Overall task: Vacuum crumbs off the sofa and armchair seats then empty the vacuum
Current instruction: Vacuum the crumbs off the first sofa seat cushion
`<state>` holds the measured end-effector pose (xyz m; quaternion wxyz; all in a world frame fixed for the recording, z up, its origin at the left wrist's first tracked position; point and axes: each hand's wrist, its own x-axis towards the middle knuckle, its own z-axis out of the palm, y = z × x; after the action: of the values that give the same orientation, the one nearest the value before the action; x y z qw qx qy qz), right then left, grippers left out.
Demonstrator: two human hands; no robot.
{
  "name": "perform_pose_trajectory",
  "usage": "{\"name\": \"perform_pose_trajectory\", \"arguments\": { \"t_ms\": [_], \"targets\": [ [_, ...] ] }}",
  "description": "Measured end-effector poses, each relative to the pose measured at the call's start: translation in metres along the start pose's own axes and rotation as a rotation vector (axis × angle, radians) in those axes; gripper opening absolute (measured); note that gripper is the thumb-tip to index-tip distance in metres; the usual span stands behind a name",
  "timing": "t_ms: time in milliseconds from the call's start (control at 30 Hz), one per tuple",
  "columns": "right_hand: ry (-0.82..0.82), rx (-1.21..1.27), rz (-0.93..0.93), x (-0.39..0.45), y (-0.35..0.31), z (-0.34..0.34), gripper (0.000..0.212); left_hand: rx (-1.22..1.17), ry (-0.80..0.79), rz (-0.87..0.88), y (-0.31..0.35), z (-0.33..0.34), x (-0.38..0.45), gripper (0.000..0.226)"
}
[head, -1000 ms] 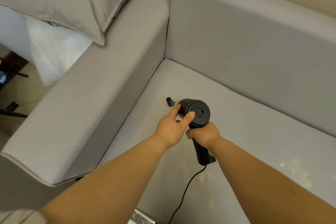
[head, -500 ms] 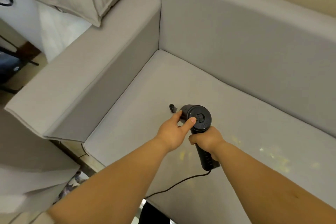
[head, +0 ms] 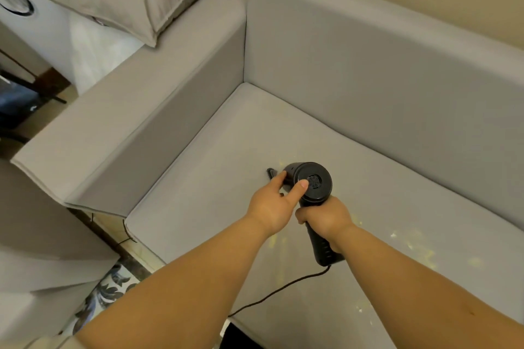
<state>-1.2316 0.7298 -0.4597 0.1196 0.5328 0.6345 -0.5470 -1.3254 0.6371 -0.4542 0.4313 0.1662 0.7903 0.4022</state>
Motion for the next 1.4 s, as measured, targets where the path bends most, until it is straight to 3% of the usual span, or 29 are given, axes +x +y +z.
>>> {"name": "perform_pose_trajectory", "arguments": {
  "t_ms": [400, 533, 1033, 1400],
  "targets": [
    [0.085, 0.104, 0.0, 0.096, -0.094, 0.003, 0.026, 0.013, -0.069, 0.058, 0.038, -0.053, 0.13, 0.073],
    [0.092, 0.098, 0.085, 0.115, -0.101, 0.009, 0.025, 0.006, -0.137, 0.04, 0.033, -0.061, 0.154, 0.074],
    [0.099, 0.083, 0.131, 0.089, -0.068, 0.007, 0.022, 0.015, -0.167, 0.027, 0.015, -0.032, 0.119, 0.077],
    [0.032, 0.056, 0.106, 0.024, 0.011, -0.008, 0.021, 0.002, -0.16, -0.012, -0.008, 0.023, 0.032, 0.076]
  ]
}}
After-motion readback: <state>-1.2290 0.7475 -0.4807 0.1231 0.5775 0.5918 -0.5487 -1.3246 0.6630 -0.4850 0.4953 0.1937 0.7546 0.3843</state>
